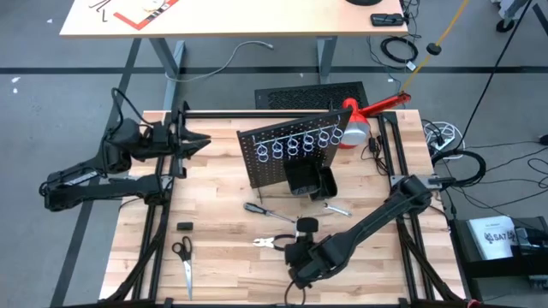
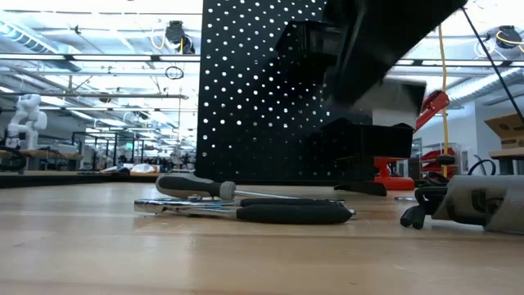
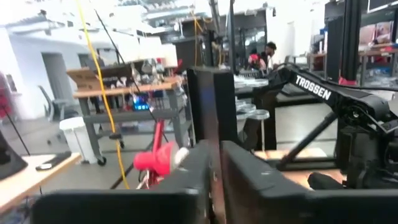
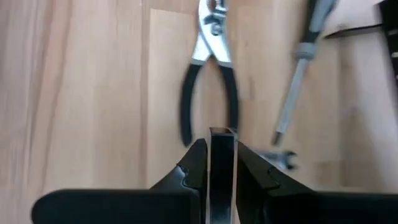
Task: Hang tools onto peg board
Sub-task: Remove the whetstone from the black bin on the pegboard, then return to Home Position
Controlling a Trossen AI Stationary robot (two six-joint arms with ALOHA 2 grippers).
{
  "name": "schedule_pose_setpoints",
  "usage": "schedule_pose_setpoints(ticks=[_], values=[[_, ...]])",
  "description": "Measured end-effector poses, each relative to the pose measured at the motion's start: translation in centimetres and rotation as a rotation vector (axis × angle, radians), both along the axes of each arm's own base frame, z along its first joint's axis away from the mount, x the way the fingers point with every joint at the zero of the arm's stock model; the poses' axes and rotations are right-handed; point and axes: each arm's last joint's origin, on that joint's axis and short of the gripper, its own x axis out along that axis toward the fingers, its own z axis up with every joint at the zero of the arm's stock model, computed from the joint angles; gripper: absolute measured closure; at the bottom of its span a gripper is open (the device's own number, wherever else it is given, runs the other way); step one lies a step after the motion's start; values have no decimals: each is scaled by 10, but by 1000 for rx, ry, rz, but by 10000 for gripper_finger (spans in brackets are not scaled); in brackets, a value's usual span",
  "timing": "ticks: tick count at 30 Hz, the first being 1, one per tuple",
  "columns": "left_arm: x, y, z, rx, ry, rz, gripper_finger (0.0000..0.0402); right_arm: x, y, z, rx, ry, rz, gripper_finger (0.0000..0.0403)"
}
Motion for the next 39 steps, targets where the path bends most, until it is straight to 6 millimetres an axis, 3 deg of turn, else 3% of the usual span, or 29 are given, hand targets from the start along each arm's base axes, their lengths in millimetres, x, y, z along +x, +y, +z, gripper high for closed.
schedule_pose_setpoints(ticks=[3, 10, 18, 22, 25, 27, 33, 36, 39], values=[[-2, -1, -4, -15, 42, 0, 390, 10, 5, -19, 32, -6, -26, 365], [-3, -1, -9, -32, 88, 0, 396, 20, 7, -43, 32, -13, -47, 361], [-3, -1, -9, -33, 89, -1, 396, 24, 6, -43, -5, -72, -80, 249], [-3, -1, -11, -40, 111, -9, 396, 21, 8, -38, -16, -80, -57, 213], [-4, -2, -14, -50, 139, -10, 396, 16, 11, -20, -20, -108, -3, 209], [-4, -2, -15, -52, 146, -12, 397, 11, 13, 0, -48, -163, 35, 229], [-13, -5, -11, -33, 110, -13, 397, -17, 9, 67, -176, -329, 118, 383], [-17, -7, -10, -21, 91, -13, 397, -37, 2, 97, -264, -384, 139, 395], [-20, -7, -12, 13, 97, -10, 397, -61, -17, 120, -289, -419, 152, 401]])
